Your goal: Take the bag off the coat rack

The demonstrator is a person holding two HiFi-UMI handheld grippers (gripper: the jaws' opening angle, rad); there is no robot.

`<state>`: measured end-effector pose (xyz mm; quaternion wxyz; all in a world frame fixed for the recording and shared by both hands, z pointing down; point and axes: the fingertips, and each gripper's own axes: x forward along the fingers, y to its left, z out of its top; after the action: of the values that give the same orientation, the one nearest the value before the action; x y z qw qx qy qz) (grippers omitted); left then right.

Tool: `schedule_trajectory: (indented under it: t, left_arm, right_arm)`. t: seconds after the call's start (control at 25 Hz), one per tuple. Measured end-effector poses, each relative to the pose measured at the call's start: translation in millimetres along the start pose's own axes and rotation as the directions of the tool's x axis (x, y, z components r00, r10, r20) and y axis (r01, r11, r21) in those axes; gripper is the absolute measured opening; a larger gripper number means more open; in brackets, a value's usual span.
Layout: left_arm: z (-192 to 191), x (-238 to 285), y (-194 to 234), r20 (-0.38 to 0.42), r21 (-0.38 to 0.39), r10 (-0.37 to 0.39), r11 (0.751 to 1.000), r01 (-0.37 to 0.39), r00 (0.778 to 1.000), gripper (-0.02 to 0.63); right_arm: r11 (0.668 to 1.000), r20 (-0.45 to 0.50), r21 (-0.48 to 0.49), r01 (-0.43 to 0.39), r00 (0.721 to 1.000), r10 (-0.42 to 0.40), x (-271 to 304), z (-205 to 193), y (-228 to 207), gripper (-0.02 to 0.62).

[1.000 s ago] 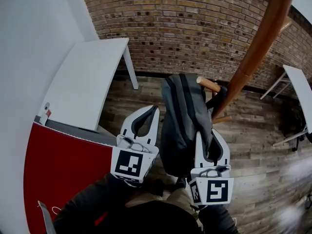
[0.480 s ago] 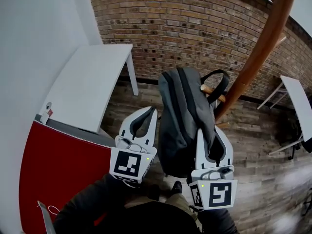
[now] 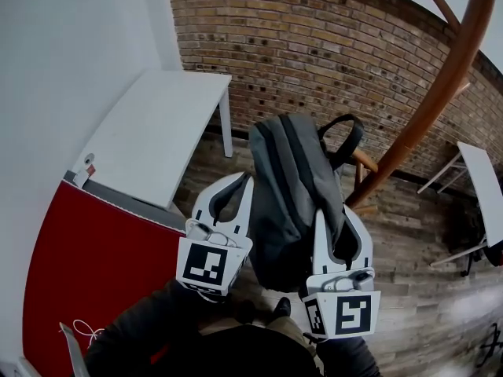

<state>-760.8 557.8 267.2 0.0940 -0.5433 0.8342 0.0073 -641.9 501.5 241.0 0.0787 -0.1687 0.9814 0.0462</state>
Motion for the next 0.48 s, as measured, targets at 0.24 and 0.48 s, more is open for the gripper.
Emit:
schedule_trajectory:
  t: [0.24,0.48]
  left_arm:
    - [-2.6,-14.7,8.1,-0.011,0.024,0.006,1.0,-0.006,1.0,0.009]
    - [-3.4,-19.5,11.8,-0.024,0.022,0.012,1.0,-0.011,1.0,0.009]
  right_arm:
    - [0.999,0.003,0.02,-0.028,1.0,0.028,-3.0,-1.5,17.0,0.092]
    - [0.998,0.008,0.033,-0.049,0.999,0.049,-7.8,-1.0,20.7,0.092]
